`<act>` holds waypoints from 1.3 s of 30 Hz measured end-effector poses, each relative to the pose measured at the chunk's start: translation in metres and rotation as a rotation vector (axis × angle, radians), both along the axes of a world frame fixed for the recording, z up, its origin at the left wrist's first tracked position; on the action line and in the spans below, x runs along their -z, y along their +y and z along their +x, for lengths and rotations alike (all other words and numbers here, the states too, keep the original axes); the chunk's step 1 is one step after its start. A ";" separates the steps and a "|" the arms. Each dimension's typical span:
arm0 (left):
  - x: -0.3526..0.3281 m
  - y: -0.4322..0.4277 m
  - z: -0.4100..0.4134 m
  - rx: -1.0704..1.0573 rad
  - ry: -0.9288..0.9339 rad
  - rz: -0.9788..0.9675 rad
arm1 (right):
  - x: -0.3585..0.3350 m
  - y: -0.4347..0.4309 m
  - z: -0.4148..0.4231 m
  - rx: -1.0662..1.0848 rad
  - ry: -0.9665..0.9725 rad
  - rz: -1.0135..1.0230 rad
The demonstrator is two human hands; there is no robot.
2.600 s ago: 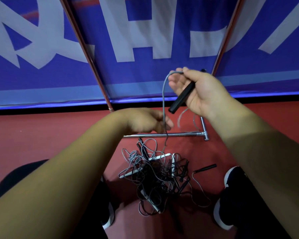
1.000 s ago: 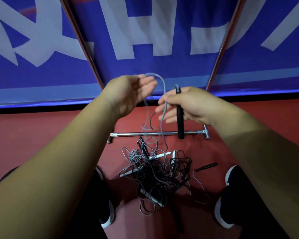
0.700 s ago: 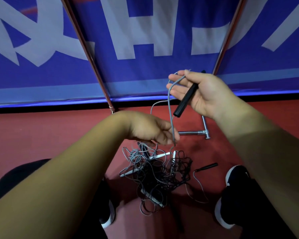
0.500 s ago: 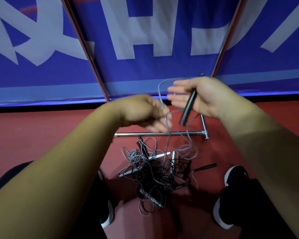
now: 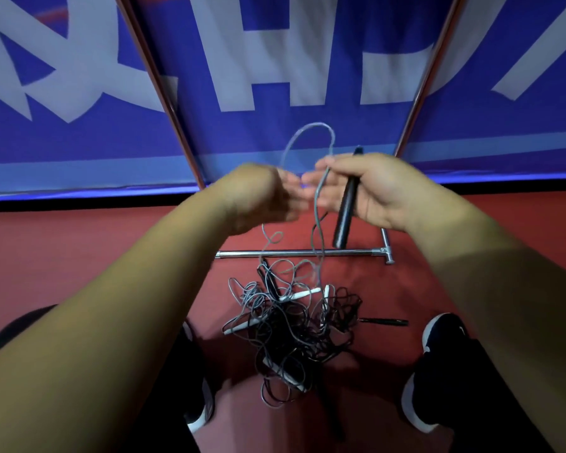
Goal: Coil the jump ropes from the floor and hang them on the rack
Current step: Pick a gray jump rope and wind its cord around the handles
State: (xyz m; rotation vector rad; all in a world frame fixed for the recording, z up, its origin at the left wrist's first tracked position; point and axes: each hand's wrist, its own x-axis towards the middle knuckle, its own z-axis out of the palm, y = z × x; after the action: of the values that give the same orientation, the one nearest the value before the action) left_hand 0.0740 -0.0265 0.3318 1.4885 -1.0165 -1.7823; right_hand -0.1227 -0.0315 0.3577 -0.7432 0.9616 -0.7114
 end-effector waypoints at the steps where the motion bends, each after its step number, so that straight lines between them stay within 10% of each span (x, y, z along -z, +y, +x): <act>1: 0.006 0.006 -0.002 0.203 -0.160 -0.018 | -0.003 -0.003 0.000 0.097 -0.128 0.025; 5: 0.016 0.028 -0.010 0.868 -0.404 0.025 | -0.007 -0.010 -0.005 0.332 -0.371 0.053; 12: 0.022 0.027 -0.032 0.465 -0.630 -0.297 | -0.009 -0.007 -0.007 0.318 -0.374 0.048; 19: 0.020 0.029 -0.029 0.766 -0.414 -0.235 | -0.006 -0.013 -0.012 0.297 -0.339 0.077; 25: -0.018 0.014 -0.021 0.122 0.188 -0.124 | 0.015 -0.019 -0.030 -0.264 0.505 0.066; 31: -0.026 -0.010 -0.002 -0.399 0.608 -0.035 | 0.010 0.006 -0.019 -0.697 0.427 0.008; 35: -0.012 -0.011 0.001 -0.304 0.342 0.067 | 0.001 0.003 -0.014 -0.400 0.289 0.015; 39: 0.005 0.012 -0.010 0.346 -0.237 -0.097 | -0.007 -0.008 -0.013 0.009 -0.058 0.037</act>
State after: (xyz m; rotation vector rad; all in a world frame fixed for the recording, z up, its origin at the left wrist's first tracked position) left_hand 0.0637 -0.0141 0.3271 1.5623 -1.5364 -1.7802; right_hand -0.1356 -0.0390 0.3643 -0.6832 0.9236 -0.7173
